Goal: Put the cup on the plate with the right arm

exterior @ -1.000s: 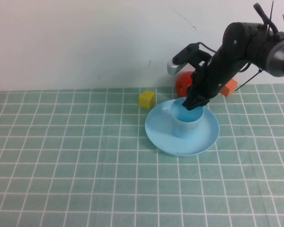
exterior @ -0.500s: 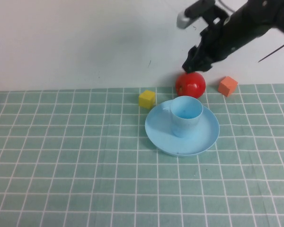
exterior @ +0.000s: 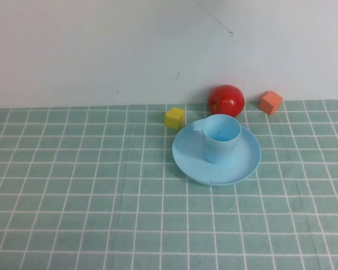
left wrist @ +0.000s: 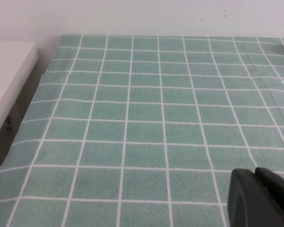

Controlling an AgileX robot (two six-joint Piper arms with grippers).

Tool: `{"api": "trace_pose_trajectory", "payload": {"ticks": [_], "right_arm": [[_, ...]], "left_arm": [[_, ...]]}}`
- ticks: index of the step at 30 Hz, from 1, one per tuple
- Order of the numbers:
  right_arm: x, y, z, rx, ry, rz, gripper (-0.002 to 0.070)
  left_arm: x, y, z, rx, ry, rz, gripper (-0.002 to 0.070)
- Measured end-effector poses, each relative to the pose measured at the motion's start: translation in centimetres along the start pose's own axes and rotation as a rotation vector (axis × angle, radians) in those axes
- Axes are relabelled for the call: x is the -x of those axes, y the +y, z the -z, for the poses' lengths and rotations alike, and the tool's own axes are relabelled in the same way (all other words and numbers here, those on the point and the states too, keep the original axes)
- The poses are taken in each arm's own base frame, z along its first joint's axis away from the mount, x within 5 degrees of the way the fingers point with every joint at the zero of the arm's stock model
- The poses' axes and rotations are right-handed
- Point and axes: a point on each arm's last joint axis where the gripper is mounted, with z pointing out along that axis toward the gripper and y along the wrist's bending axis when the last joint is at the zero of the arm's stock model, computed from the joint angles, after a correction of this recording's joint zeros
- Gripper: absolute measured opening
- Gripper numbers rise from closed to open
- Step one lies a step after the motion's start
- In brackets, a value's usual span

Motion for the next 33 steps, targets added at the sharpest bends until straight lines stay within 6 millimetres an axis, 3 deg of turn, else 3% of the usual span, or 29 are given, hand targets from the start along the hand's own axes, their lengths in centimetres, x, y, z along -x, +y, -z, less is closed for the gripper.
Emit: {"api": "trace_pose_trajectory", "payload": {"ticks": [3, 8, 15, 25, 28, 33], "right_arm": [[-1.8, 0.1, 2.0, -0.018, -0.008, -0.037, 0.0], [-4.9, 2.7, 3.3, -0.023, -0.062, -0.081, -0.0001], [-12.2, 7.9, 2.7, -0.051, -0.152, -0.132, -0.0002], [-21.9, 16.0, 4.5, -0.014, -0.244, -0.161, -0.0003], [-23.9, 17.9, 5.4, -0.022, -0.317, -0.185, -0.0003], [-25.4, 19.5, 6.2, -0.023, -0.384, -0.152, -0.0003]], "left_arm": [[0.0, 0.0, 0.0, 0.0, 0.0, 0.0, -0.0003], [0.0, 0.0, 0.0, 0.0, 0.0, 0.0, -0.0003], [0.0, 0.0, 0.0, 0.0, 0.0, 0.0, -0.0003], [0.0, 0.0, 0.0, 0.0, 0.0, 0.0, -0.0003], [0.0, 0.0, 0.0, 0.0, 0.0, 0.0, -0.0003], [0.0, 0.0, 0.0, 0.0, 0.0, 0.0, -0.0003]]}}
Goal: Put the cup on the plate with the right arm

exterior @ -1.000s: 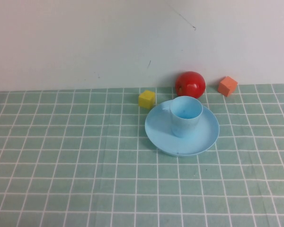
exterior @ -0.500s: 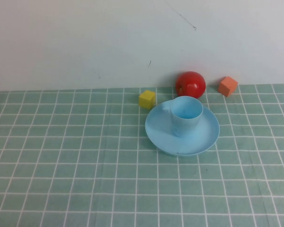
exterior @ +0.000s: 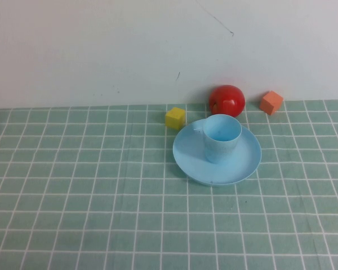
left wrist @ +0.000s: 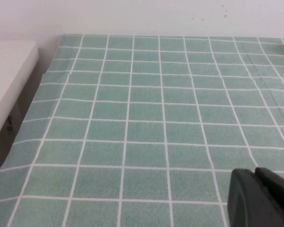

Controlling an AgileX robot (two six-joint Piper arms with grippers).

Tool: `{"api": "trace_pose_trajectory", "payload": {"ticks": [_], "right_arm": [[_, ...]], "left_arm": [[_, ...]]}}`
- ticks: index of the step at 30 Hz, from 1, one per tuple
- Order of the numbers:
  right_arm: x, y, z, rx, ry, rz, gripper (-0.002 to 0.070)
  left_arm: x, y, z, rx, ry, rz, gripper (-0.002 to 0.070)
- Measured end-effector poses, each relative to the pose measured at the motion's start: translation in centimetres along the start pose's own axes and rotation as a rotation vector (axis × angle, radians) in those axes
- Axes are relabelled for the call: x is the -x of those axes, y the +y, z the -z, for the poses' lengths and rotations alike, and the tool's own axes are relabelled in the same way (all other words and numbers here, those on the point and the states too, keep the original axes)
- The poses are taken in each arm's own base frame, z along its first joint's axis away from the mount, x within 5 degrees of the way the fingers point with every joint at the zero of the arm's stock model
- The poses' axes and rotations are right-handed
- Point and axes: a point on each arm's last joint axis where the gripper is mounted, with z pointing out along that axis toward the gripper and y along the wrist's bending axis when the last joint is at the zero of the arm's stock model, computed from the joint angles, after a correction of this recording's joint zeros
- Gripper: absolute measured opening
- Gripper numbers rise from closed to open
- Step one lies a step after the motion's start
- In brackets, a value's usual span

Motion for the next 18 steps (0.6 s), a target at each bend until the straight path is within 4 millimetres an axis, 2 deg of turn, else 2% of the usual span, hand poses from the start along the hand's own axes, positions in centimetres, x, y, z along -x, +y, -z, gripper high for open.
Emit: {"api": "trace_pose_trajectory", "payload": {"ticks": [5, 10, 18], "right_arm": [[-0.1, 0.6, 0.6, 0.03, -0.018, 0.018, -0.0003], [-0.8, 1.6, 0.8, 0.135, 0.05, 0.009, -0.0003], [-0.4, 1.8, 0.9, 0.151, 0.009, -0.041, -0.0003]], "left_arm": [[0.0, 0.0, 0.0, 0.0, 0.0, 0.0, -0.0003], [0.0, 0.0, 0.0, 0.0, 0.0, 0.0, -0.0003], [0.0, 0.0, 0.0, 0.0, 0.0, 0.0, -0.0003]]}}
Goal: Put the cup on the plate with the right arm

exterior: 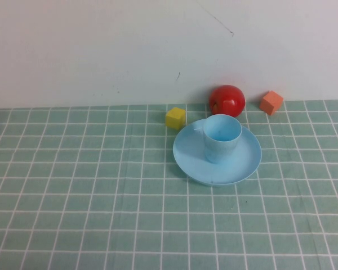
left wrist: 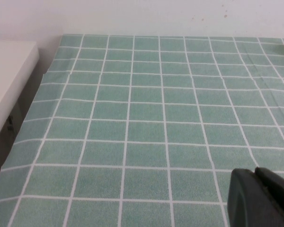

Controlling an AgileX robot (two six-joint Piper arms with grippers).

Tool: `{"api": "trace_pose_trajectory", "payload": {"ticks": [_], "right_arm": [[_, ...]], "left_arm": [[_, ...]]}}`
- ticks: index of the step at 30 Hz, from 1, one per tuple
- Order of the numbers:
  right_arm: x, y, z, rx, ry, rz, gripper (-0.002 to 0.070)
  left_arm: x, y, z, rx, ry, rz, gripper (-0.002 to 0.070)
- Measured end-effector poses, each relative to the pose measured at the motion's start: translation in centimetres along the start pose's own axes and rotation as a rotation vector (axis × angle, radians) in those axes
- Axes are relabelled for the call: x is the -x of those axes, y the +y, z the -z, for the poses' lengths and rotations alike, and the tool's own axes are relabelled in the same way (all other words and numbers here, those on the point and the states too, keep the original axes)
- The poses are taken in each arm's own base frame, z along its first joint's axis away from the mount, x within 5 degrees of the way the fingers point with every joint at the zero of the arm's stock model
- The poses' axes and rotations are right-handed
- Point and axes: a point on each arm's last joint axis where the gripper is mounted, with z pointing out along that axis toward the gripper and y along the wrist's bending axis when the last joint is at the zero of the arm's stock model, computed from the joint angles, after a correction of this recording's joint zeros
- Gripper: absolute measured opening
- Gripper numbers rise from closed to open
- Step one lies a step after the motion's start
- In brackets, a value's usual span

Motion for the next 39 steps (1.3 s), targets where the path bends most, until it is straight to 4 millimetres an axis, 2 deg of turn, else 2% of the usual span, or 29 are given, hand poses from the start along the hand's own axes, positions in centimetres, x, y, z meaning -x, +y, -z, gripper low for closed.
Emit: {"api": "trace_pose_trajectory", "payload": {"ticks": [6, 13, 20, 27, 34, 39], "right_arm": [[1.1, -1.2, 0.2, -0.134, -0.125, -0.014, -0.0003], [1.8, -2.1, 0.5, -0.251, -0.196, 0.104, -0.0003], [1.9, -2.2, 2.7, -0.413, -0.36, 0.124, -0.0003], [-0.7, -1.6, 5.0, -0.628, -0.496, 0.037, -0.0003], [-5.5, -2.3, 2.9, -0.709, -0.347, -0.137, -0.0003], [-8.5, -2.3, 1.7, -0.727, -0.175, -0.137, -0.0003]], "left_arm": [[0.0, 0.0, 0.0, 0.0, 0.0, 0.0, -0.0003], [0.0, 0.0, 0.0, 0.0, 0.0, 0.0, -0.0003], [0.0, 0.0, 0.0, 0.0, 0.0, 0.0, -0.0003], [0.0, 0.0, 0.0, 0.0, 0.0, 0.0, -0.0003], [0.0, 0.0, 0.0, 0.0, 0.0, 0.0, -0.0003], [0.0, 0.0, 0.0, 0.0, 0.0, 0.0, -0.0003]]}}
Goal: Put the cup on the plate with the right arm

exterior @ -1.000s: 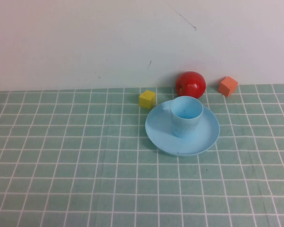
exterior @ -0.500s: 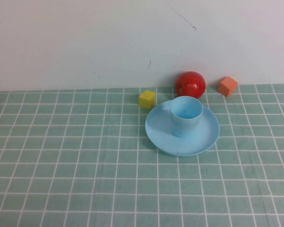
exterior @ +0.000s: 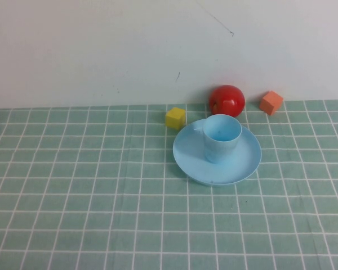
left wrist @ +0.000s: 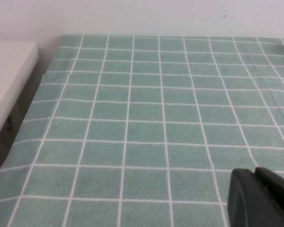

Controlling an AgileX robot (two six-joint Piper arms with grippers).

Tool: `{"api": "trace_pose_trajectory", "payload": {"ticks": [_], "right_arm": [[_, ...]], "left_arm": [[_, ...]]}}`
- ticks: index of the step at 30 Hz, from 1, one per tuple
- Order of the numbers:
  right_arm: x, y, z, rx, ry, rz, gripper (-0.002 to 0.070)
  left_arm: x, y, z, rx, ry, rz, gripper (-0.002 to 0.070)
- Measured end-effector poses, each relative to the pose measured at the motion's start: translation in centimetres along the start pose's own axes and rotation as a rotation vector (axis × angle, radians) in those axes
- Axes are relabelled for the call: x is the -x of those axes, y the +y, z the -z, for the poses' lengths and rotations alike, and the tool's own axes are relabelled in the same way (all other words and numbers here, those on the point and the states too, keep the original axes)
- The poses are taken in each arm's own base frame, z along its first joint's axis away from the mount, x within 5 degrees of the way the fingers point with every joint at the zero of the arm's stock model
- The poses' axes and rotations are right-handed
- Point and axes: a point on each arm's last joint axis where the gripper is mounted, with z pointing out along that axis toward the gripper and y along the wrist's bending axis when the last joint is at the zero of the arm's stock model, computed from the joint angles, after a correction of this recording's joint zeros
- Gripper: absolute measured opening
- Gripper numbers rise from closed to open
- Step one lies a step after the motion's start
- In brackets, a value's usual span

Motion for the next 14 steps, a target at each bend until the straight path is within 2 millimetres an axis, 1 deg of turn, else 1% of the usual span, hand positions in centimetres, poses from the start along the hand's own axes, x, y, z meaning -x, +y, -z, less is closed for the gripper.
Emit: {"api": "trace_pose_trajectory", "payload": {"ticks": [3, 5, 7, 14], "right_arm": [[-1.8, 0.3, -0.6, 0.008, 0.058, 0.006, -0.0003], [-2.6, 0.5, -0.7, 0.014, 0.096, 0.009, -0.0003], [-3.0, 0.5, -0.7, 0.019, 0.129, 0.029, -0.0003], [-3.0, 0.6, -0.7, 0.026, 0.127, 0.053, -0.0003]], "left_arm": [[0.0, 0.0, 0.0, 0.0, 0.0, 0.0, -0.0003], [0.0, 0.0, 0.0, 0.0, 0.0, 0.0, -0.0003], [0.0, 0.0, 0.0, 0.0, 0.0, 0.0, -0.0003], [0.0, 0.0, 0.0, 0.0, 0.0, 0.0, -0.0003]]}}
